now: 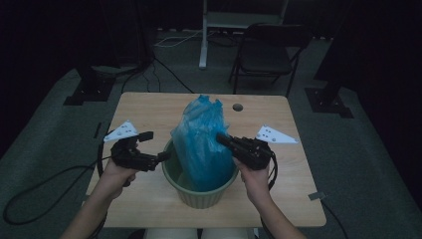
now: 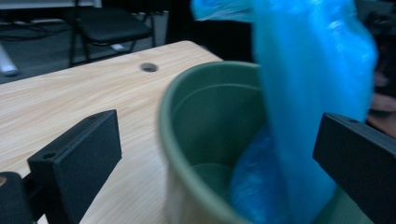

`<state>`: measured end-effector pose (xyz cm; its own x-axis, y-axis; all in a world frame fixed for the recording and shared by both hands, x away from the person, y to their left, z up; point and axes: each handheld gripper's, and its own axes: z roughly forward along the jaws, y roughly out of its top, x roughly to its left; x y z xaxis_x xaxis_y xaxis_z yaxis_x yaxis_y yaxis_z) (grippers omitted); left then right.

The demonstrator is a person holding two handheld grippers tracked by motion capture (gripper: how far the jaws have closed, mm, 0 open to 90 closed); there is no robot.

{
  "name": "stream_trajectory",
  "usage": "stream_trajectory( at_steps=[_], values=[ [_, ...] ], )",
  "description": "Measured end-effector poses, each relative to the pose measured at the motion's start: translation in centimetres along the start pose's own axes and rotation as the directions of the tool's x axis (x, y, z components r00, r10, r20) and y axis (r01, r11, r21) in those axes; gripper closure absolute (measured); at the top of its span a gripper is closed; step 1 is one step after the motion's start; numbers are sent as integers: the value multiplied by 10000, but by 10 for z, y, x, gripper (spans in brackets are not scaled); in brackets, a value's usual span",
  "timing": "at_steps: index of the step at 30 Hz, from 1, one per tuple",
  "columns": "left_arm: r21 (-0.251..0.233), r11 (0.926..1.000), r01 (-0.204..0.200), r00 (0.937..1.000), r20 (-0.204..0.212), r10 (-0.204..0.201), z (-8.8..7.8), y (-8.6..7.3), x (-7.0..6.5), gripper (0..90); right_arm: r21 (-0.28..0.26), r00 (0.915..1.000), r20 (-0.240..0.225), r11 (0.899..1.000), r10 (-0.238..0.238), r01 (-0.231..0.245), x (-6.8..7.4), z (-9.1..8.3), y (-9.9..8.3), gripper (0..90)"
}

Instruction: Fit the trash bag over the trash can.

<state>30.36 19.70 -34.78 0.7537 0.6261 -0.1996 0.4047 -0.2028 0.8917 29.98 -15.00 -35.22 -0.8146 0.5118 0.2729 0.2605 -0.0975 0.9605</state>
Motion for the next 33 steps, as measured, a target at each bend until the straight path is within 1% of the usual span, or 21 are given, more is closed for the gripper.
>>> stream_trajectory(
  at_steps=[2, 3, 6, 7, 8, 10, 12, 13, 14, 15, 16, 18, 22, 24, 25, 26, 27, 28, 29, 31, 33],
  values=[
    [16, 10000, -32, 9999, 102, 32, 5, 3, -4, 21, -34, 10000, -22, 10000, -12, 12, 1, -1, 0, 881],
    [-23, 10000, 75, 9999, 91, -74, 8, 5, -5, 76, -43, 10000, -37, 10000, -16, 16, 1, -1, 1, 881],
    [-69, 9999, 132, 9989, 443, -129, 12, 7, -7, 92, -34, 10000, -23, 10000, -47, 47, 1, -2, 1, 881],
    [-124, 9997, 189, 9988, 449, -184, 13, 8, -8, 152, -63, 10000, -10, 10000, -41, 41, 1, -3, 1, 881],
    [-124, 9997, 189, 9988, 449, -184, 13, 8, -8, 161, -63, 10000, -10, 10000, -41, 41, 1, -3, 1, 881],
    [-102, 9998, -145, 9981, 594, 150, 15, 9, -10, 210, -49, 10000, -9, 10000, -30, 30, 0, -3, 0, 881],
    [-173, 9997, -174, 9977, 654, 185, 16, 9, -11, 444, -35, 10000, -31, 10000, 21, -22, 0, -4, -1, 881],
    [-211, 9997, -107, 9962, 861, 125, 16, 9, -11, 444, -14, 10000, -34, 10000, 25, -25, 0, -4, -2, 881],
    [-410, 9992, -36, 9936, 1128, 82, 17, 8, -12, 626, 0, 9999, -88, 10000, 71, -71, 0, -4, -4, 881],
    [-533, 9986, 3, 9918, 1274, 65, 16, 7, -11, 725, 20, 9999, -97, 10000, 98, -98, 0, -5, -5, 881],
    [-595, 9982, 88, 9888, 1493, 2, 16, 7, -11, 806, 22, 9999, -100, 9999, 110, -110, 1, -6, -5, 881],
    [-548, 9985, -64, 9885, 1505, 146, 13, 6, -13, 899, 19, 9998, -149, 9999, 117, -117, 2, -9, -7, 879],
    [-406, 9970, -659, 9857, 1529, 714, 6, 2, -23, 900, 37, 9993, -317, 9998, 172, -170, 9, -22, -11, 861],
    [-371, 9965, -748, 9831, 1647, 799, 3, -1, -26, 900, 48, 9987, -465, 9998, 219, -217, 15, -32, -16, 861],
    [-292, 9932, -1124, 9794, 1654, 1157, -3, -7, -32, 900, -28, 9983, -537, 9998, 215, -217, 20, -39, -19, 861],
    [-271, 9916, -1266, 9745, 1834, 1295, -7, -10, -36, 900, -53, 9980, -608, 9998, 176, -180, 25, -45, -21, 861],
    [-271, 9916, -1266, 9745, 1834, 1295, -7, -10, -36, 900, -53, 9980, -608, 9998, 176, -180, 25, -45, -21, 861],
    [-180, 9900, -1402, 9673, 2111, 1408, -13, -18, -42, 900, 55, 9959, -900, 10000, 79, -75, 38, -59, -28, 859],
    [-127, 9878, -1553, 9642, 2155, 1544, -16, -21, -45, 900, 96, 9949, -1012, 9999, 51, -41, 41, -63, -31, 860],
    [35, 9838, -1794, 9600, 2191, 1743, -21, -29, -51, 900, 374, 9931, -1172, 9993, 6, 38, 50, -71, -39, 860],
    [94, 9818, -1899, 9585, 2185, 1833, -24, -33, -53, 900, 608, 9941, -1085, 9982, 54, 12, 55, -79, -50, 862]
  ],
)
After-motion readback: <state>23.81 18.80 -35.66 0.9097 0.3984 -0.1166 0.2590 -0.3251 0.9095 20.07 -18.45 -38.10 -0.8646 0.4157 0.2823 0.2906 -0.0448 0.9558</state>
